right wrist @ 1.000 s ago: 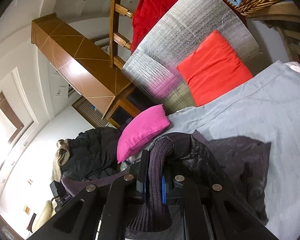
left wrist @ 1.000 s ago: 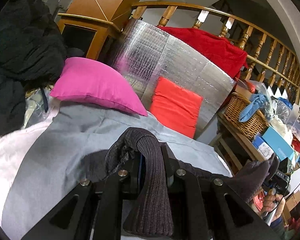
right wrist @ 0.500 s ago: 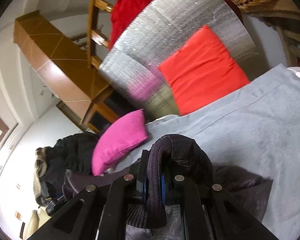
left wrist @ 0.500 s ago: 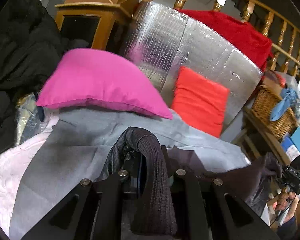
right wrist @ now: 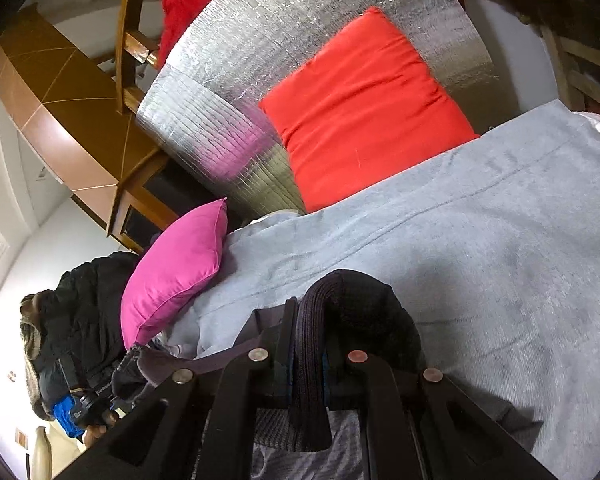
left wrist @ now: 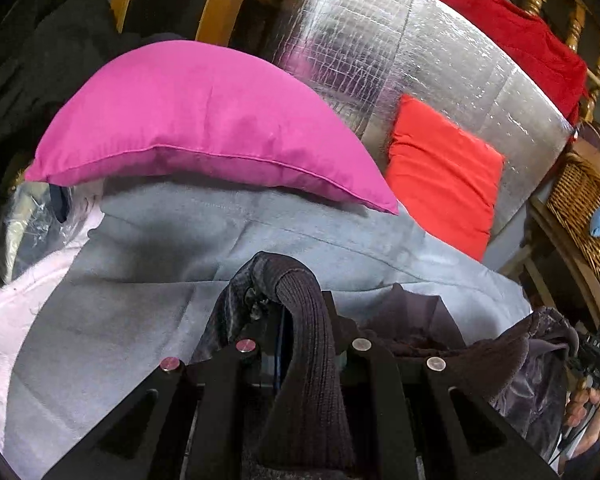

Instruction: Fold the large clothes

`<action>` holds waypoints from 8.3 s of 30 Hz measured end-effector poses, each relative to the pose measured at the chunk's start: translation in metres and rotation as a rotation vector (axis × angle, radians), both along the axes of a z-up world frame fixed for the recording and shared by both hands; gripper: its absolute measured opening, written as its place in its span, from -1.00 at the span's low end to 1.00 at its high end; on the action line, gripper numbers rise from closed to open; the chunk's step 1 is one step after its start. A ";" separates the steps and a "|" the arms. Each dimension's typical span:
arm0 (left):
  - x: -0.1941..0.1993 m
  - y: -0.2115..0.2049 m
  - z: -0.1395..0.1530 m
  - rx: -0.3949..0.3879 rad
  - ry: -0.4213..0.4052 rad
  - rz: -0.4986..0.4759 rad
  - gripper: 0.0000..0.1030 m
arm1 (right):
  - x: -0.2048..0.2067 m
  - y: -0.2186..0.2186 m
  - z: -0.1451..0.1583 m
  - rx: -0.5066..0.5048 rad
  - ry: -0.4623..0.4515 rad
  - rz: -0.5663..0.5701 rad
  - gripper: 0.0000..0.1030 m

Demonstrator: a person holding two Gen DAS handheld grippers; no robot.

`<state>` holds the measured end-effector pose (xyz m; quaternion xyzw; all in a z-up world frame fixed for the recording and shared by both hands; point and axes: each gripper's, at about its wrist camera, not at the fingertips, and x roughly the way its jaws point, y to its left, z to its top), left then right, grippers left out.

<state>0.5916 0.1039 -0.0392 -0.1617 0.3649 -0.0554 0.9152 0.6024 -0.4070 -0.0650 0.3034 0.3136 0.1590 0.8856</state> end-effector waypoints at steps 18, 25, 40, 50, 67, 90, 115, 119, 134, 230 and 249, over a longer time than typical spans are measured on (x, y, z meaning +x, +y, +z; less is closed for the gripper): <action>0.032 -0.014 -0.053 0.069 0.128 0.045 -0.67 | 0.034 0.002 -0.065 -0.062 0.175 -0.050 -0.83; 0.037 -0.007 -0.052 -0.023 0.214 0.067 -0.34 | 0.035 -0.001 -0.068 -0.031 0.229 -0.057 -0.78; -0.013 0.023 0.013 0.045 0.038 0.192 0.54 | -0.002 -0.013 -0.003 -0.054 0.128 -0.163 0.95; -0.087 -0.041 -0.008 0.260 -0.047 -0.061 0.54 | -0.082 0.051 -0.006 -0.307 0.068 0.039 0.95; -0.039 -0.020 -0.012 0.323 0.052 -0.071 0.58 | -0.075 0.030 -0.009 -0.562 0.089 0.002 0.93; 0.096 -0.019 -0.090 0.099 0.304 -0.194 0.28 | 0.095 0.021 -0.068 -0.419 0.245 0.185 -0.30; 0.093 -0.021 -0.117 0.277 0.283 -0.019 -0.39 | 0.090 0.017 -0.096 -0.596 0.278 -0.074 -0.86; 0.077 -0.022 -0.088 0.302 0.211 0.003 0.08 | 0.085 0.018 -0.083 -0.587 0.297 -0.058 -0.26; -0.023 -0.001 -0.079 0.308 0.217 -0.170 0.38 | -0.035 -0.011 -0.063 -0.413 0.301 0.063 0.63; -0.158 -0.071 -0.074 0.451 0.045 0.036 0.48 | -0.164 0.125 -0.068 -0.788 0.105 -0.092 0.53; -0.158 -0.028 -0.098 0.333 0.067 0.142 0.95 | -0.155 0.162 -0.058 -0.761 0.032 -0.040 0.57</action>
